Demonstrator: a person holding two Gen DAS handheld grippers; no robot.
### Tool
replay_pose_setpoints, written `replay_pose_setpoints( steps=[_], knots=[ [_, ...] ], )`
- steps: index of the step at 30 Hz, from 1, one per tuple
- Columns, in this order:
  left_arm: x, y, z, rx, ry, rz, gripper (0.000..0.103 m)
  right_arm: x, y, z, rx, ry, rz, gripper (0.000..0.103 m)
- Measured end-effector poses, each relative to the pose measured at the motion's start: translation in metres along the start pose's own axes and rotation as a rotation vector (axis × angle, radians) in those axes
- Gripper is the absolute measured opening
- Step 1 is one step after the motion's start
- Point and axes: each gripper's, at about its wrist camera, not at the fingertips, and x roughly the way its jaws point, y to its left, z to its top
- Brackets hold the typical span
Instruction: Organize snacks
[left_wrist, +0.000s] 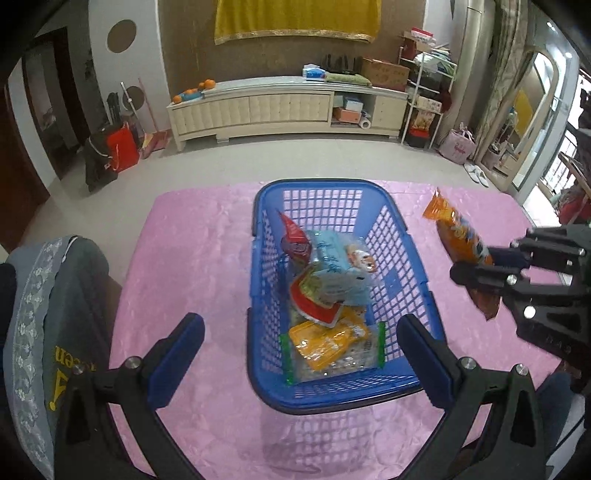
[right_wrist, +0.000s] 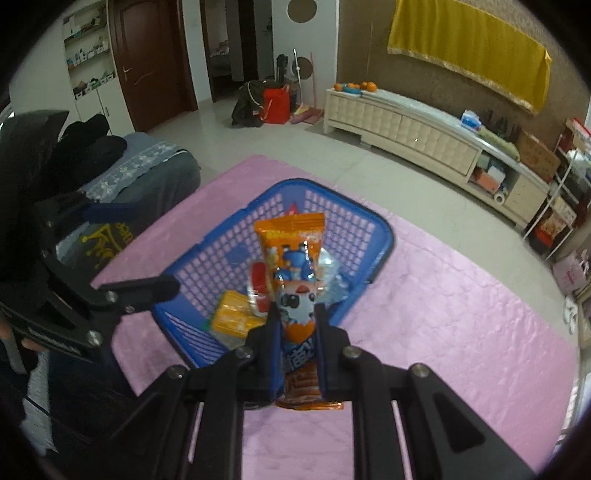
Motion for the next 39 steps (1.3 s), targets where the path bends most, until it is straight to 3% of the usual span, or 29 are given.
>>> replay_pose_setpoints(
  steps=[13, 18, 22, 24, 27, 28, 39],
  knots=[
    [0.014, 0.039, -0.014, -0.056, 0.017, -0.022, 0.103, 0.05, 0.027, 0.001, 0.1, 0.134, -0.008, 0.019],
    [0.019, 0.045, -0.017, -0.077, 0.021, -0.034, 0.103, 0.057, 0.035, -0.001, 0.08, 0.158, -0.125, 0.02],
    [0.025, 0.05, -0.02, -0.107, 0.031, -0.064, 0.103, 0.06, 0.027, -0.003, 0.132, 0.177, -0.107, 0.021],
    [0.026, 0.046, -0.023, -0.097, 0.035, -0.063, 0.103, 0.058, 0.023, -0.004, 0.156, 0.171, -0.119, 0.03],
    [0.026, 0.04, -0.027, -0.082, 0.036, -0.058, 0.103, 0.051, 0.021, -0.009, 0.169, 0.15, -0.142, 0.059],
    [0.026, 0.039, -0.028, -0.083, 0.034, -0.057, 0.103, 0.048, 0.019, -0.01, 0.176, 0.135, -0.14, 0.063],
    [-0.012, 0.029, -0.062, -0.204, -0.064, -0.144, 0.103, -0.008, 0.011, -0.052, 0.286, -0.011, -0.165, 0.064]
  ],
)
